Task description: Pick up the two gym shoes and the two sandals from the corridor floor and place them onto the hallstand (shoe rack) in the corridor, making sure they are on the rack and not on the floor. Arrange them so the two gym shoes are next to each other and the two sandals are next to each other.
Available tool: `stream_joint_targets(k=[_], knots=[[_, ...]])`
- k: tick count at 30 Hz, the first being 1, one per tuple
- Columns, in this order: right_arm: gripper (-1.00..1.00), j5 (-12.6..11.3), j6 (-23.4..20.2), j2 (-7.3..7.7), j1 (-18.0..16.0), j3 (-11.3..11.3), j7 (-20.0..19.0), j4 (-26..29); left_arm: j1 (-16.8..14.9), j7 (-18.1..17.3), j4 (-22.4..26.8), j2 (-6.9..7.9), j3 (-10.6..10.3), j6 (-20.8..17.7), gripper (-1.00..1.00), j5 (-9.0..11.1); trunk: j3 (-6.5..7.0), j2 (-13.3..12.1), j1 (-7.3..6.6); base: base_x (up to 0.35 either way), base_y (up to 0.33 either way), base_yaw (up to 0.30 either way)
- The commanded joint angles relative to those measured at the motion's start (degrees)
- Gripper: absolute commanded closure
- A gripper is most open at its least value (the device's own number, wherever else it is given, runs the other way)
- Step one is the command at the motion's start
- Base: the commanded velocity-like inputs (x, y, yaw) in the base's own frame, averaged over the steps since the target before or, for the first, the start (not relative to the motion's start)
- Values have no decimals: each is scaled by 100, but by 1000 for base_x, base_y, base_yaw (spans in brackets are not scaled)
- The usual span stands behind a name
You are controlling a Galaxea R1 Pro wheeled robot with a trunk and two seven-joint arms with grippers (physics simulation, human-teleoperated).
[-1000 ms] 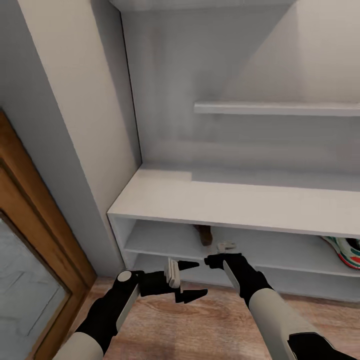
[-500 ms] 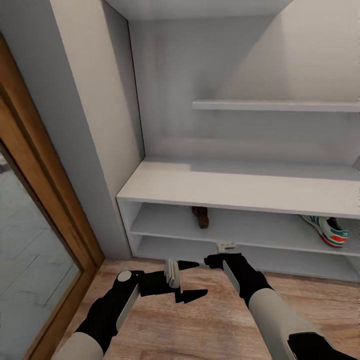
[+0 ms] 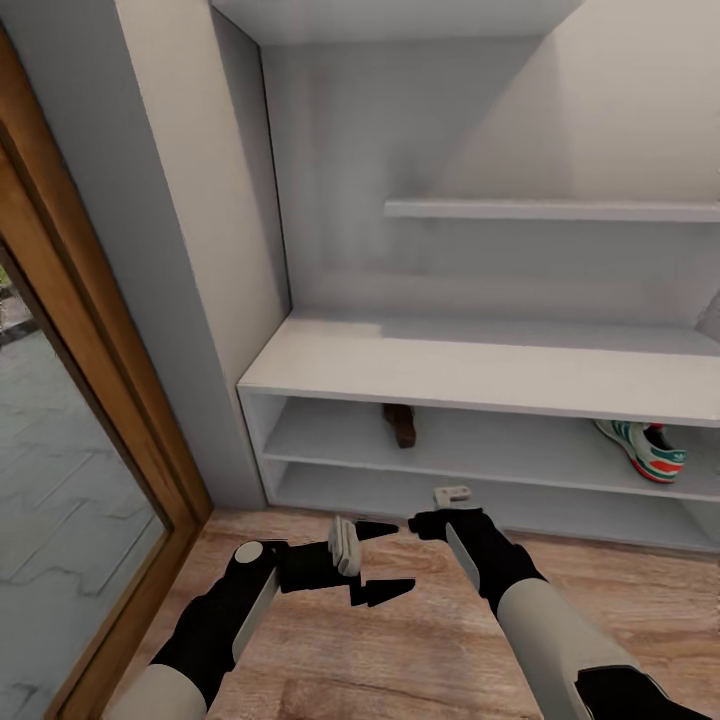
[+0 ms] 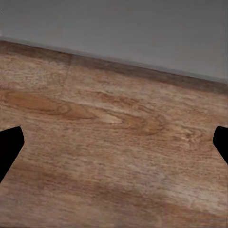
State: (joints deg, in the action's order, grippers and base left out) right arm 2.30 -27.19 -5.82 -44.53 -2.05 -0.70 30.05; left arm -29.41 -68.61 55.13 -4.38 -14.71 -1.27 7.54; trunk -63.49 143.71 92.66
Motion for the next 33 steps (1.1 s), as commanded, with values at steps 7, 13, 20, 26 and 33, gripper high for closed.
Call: stream_joint_targets(k=[7, 13, 20, 26, 33], knots=[[-100, 23, 4, 3, 57, -1, -4, 38, -3, -12, -3, 7, -4, -14, -100, 25, -5, 2, -4, -266, 0, 0], [-100, 22, 27, 9, 63, -7, -8, 56, -3, -12, -4, 7, -6, -14, -100, 27, -5, 2, -4, -118, 0, 0], [-100, 19, 30, 10, 61, -8, -16, 77, -3, -12, -10, 7, 0, -14, -100, 28, 12, 2, -4, -11, 0, -74], [-100, 16, 30, 10, 59, 2, -18, 80, -3, -12, -11, 7, 2, -14, -100, 28, 49, 2, -4, -1, 0, -209], [-100, 16, 27, 17, 59, 10, -21, 78, -3, -12, -11, 7, 3, -14, -100, 27, 227, -6, -19, 0, 0, -222]])
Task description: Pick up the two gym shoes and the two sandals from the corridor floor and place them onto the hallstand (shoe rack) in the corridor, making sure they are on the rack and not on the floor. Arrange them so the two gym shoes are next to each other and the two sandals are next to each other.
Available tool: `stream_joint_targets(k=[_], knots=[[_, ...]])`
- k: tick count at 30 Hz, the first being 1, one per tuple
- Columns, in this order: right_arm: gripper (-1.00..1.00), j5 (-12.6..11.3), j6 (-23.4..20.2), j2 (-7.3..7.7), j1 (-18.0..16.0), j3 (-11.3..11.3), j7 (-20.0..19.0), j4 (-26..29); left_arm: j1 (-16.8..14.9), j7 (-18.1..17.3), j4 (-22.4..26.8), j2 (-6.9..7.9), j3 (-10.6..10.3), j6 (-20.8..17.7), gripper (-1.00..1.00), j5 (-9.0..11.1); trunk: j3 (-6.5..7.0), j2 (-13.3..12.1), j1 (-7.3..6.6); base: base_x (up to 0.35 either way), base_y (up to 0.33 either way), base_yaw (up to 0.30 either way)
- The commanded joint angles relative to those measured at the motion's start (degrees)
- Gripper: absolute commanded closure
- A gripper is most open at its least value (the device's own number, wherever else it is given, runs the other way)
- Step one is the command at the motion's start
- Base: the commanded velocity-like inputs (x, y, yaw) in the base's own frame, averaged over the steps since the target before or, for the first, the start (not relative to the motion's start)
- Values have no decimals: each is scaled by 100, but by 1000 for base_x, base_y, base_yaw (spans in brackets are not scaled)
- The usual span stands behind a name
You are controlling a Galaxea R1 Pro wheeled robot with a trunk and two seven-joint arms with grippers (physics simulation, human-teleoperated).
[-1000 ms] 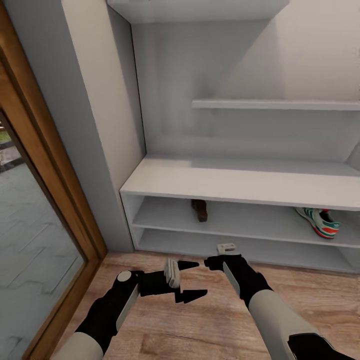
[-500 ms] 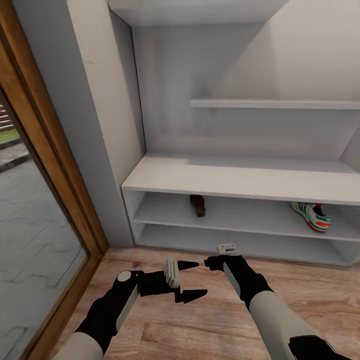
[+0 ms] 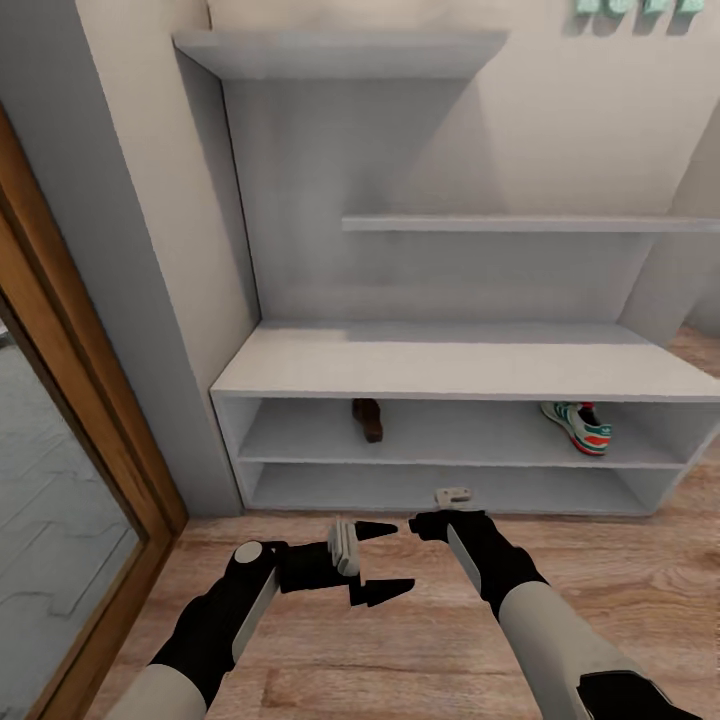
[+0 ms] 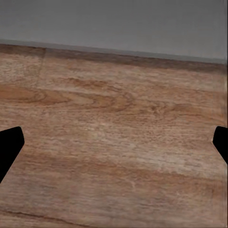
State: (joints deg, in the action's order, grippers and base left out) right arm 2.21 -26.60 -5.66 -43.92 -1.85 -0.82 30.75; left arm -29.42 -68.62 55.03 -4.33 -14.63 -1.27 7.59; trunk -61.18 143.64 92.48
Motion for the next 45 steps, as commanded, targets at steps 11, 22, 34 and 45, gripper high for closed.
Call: stream_joint_targets(k=[11, 22, 34, 45], knots=[[-100, 25, -34, 3, 0, -9, -7, -20, -2, -11, -1, 2, -5, -14, -100, 24, 311, -13, -29, 0, 0, -224], [-100, 25, -31, 3, 0, -9, -6, -47, -2, -11, -1, 17, 2, -14, -100, 31, 448, -17, -37, 0, 0, -231], [-100, 25, -30, 3, 0, -9, -6, -51, -2, -11, -1, 11, -5, -14, -100, 24, 526, -17, -37, -120, -116, -241], [-100, 25, -31, 3, 1, -9, 3, -52, -2, -11, -1, 11, -5, -14, -100, 24, 597, -17, -37, -60, -301, -242]])
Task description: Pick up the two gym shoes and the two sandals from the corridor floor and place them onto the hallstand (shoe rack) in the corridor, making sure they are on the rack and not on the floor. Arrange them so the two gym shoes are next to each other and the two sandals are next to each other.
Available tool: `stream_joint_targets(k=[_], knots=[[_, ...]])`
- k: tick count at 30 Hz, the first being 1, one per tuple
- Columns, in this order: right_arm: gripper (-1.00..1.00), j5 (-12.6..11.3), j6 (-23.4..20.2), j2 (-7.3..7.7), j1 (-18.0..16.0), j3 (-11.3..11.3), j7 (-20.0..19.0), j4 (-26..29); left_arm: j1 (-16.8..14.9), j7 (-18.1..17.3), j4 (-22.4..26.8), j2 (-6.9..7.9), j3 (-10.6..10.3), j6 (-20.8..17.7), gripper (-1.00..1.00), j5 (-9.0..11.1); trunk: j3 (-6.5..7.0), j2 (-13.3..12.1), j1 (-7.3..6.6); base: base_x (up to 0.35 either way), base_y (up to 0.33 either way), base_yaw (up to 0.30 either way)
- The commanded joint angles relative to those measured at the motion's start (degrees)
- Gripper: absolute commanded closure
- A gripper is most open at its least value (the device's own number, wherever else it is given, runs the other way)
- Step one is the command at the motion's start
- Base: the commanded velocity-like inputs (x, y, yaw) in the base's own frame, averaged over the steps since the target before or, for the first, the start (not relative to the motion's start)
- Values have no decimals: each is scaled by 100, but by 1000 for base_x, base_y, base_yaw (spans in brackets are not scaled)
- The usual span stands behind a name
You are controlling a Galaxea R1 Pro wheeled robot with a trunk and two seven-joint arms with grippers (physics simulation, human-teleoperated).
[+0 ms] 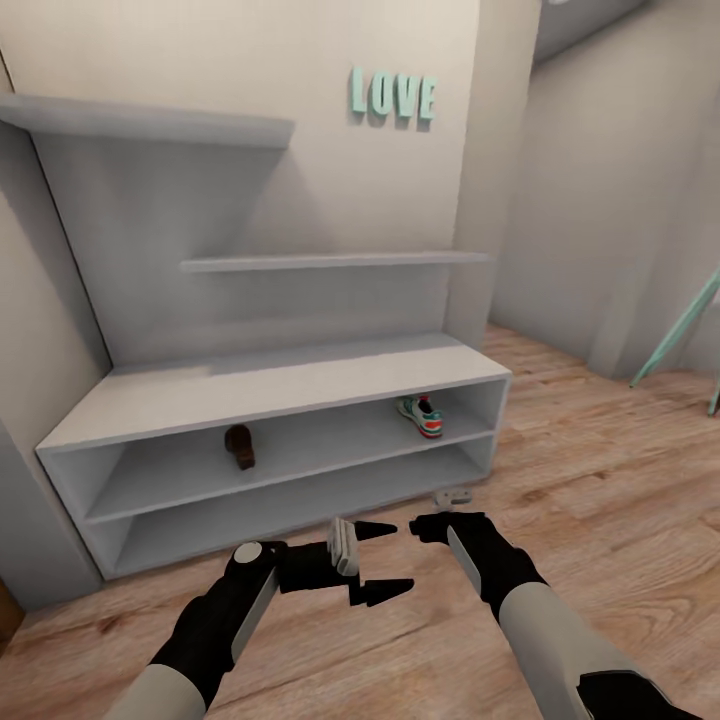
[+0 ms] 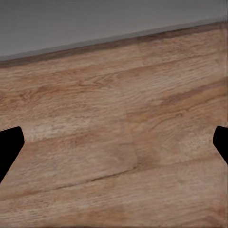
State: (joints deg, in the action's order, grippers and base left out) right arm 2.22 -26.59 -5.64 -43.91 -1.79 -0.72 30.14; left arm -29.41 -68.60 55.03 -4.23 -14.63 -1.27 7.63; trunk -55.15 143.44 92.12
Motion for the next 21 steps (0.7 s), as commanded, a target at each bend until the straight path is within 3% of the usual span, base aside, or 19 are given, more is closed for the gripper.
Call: stream_joint_targets(k=[1, 5, 12, 17, 21], knots=[[-100, 24, -31, 2, -1, -14, -7, 9, -4, -13, -1, 1, -4, -14, -100, 20, 1, 2, -1, -2, -300, -242], [-100, 24, -31, 2, -2, -14, -7, 9, -4, -13, -1, 1, -4, -14, -100, 25, 24, 2, -1, -1, -220, -219], [-100, 24, -31, 2, -3, -14, -7, 9, -4, -13, -1, 4, 1, -14, -100, 28, 35, 2, -1, 0, -50, -76], [-100, 24, -31, 2, -3, -14, -7, 9, -4, -13, -1, 9, 4, -14, -100, 28, 35, 2, -1, 0, -3, -254], [-100, 24, -33, 5, -3, -14, -7, 9, -4, -13, -1, 10, 4, -14, -100, 28, 124, -3, -11, 0, -1, -290]])
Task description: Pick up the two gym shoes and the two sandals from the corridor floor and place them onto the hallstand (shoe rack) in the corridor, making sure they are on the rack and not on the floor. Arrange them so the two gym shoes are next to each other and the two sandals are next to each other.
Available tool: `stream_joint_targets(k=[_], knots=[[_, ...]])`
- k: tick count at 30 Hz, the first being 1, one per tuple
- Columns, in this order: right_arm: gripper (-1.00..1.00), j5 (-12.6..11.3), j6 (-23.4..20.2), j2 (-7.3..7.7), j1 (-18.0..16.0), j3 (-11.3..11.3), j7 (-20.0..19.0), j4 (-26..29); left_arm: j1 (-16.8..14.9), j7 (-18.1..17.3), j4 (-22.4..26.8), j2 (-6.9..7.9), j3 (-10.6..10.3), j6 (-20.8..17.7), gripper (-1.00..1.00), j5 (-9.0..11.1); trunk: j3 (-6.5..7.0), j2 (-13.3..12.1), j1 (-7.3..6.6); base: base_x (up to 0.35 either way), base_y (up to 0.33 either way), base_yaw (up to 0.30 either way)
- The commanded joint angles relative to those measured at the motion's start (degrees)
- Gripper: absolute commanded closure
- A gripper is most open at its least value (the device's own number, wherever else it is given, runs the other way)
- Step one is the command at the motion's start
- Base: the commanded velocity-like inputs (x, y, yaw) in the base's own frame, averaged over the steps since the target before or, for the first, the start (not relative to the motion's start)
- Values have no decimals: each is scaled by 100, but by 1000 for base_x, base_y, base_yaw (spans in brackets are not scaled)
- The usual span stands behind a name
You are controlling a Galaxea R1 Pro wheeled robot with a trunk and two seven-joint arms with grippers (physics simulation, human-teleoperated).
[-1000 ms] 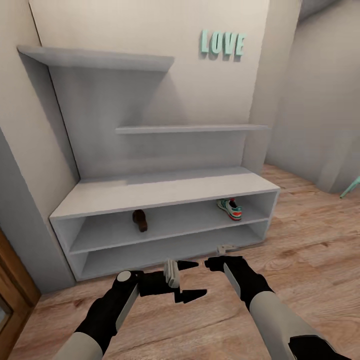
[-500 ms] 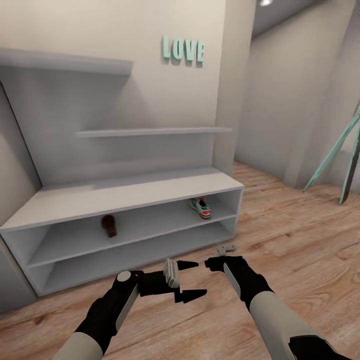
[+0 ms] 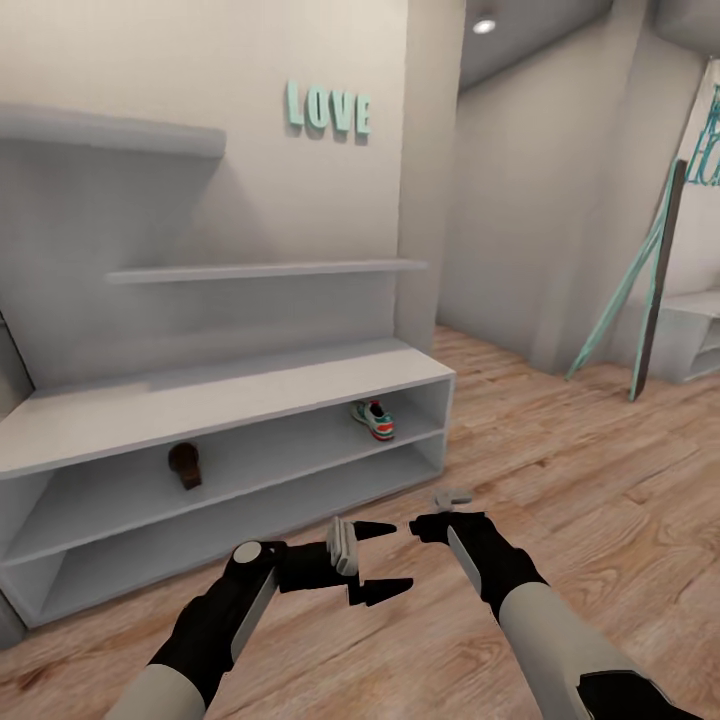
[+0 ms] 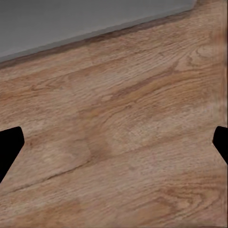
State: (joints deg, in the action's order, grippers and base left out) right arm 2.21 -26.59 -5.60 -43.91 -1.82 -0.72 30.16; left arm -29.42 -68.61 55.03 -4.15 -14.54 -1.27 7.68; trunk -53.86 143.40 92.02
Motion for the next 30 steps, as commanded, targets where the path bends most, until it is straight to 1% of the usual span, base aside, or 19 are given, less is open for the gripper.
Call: stream_joint_targets(k=[1, 6, 26, 30], knots=[[-100, 25, -32, 3, -1, -11, -7, 8, -3, -12, -1, 2, -5, -14, -100, 23, 17, 0, -4, 0, 0, -296], [-100, 25, -30, 6, -3, -11, -7, 8, -3, -12, -1, 2, -5, -14, -100, 23, 128, -6, -16, 0, 0, -299], [-100, 25, -32, 6, -1, -4, -8, 8, -3, -12, -1, 6, 1, -62, -100, 26, 128, -6, -16, 0, 0, -300], [-100, 25, -33, 6, -3, -3, -9, 8, -3, -12, -1, 8, 3, -80, -100, 26, 128, -6, -16, 109, -61, -300]])
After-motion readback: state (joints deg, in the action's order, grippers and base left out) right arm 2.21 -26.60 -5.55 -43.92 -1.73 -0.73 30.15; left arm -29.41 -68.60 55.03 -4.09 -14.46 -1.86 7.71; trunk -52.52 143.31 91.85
